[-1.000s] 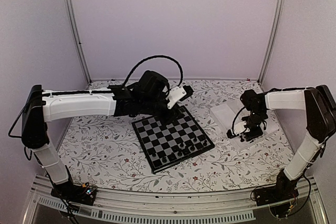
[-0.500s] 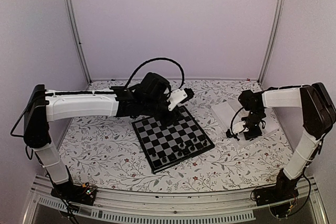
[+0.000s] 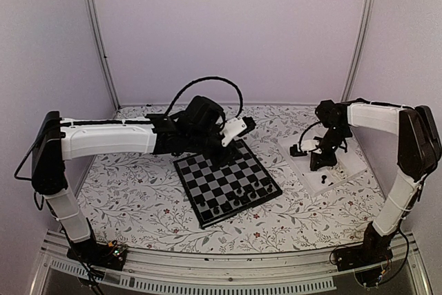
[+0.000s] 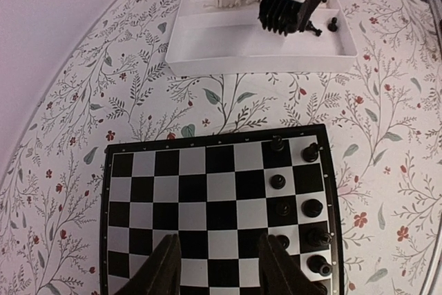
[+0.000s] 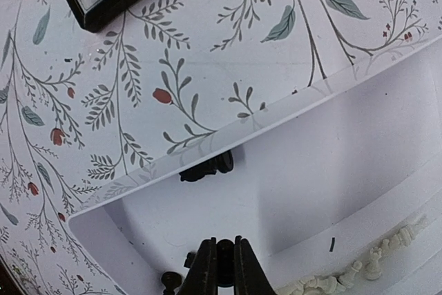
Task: Set up the chess pieces on the board
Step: Place the chess piece on the chessboard.
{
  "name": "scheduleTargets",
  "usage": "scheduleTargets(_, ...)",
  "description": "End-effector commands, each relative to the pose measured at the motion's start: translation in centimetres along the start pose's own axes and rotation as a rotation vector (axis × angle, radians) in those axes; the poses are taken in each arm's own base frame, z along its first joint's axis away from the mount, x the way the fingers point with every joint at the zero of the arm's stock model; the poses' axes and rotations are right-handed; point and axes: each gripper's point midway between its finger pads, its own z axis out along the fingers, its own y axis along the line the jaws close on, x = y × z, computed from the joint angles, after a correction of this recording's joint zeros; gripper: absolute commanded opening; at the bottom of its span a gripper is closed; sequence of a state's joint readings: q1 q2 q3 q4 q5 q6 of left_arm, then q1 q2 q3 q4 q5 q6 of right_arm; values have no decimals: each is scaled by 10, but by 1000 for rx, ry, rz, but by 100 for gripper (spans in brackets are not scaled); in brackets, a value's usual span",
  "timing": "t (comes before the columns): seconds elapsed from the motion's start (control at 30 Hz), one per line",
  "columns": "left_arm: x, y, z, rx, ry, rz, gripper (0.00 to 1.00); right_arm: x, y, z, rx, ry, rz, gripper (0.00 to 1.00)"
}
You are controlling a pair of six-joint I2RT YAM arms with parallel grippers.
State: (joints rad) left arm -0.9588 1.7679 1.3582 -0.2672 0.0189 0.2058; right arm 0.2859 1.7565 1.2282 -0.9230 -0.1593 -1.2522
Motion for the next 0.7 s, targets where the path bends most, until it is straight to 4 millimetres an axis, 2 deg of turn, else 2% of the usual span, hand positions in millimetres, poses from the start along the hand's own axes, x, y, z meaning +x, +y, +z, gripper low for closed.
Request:
scheduleTargets(0.0, -1, -4, 6, 42, -15, -34, 40, -23, 2, -27, -57, -179, 94, 9)
scheduleTargets(0.27, -19, -19, 14, 155, -71, -121, 40, -103, 6, -105, -151, -660, 125, 9)
scheduleTargets(0.4, -21, -17, 15, 159, -73, -139, 39, -133, 1, -136, -157, -873, 87, 10)
scheduleTargets(0.53, -23, -7, 6, 115, -82, -156, 39, -153, -9, -139, -141, -992, 67, 11)
scheduleTargets(0.67, -21, 6, -7, 57, -92, -197, 39, -175, -19, -116, -97, -1023, 81, 11)
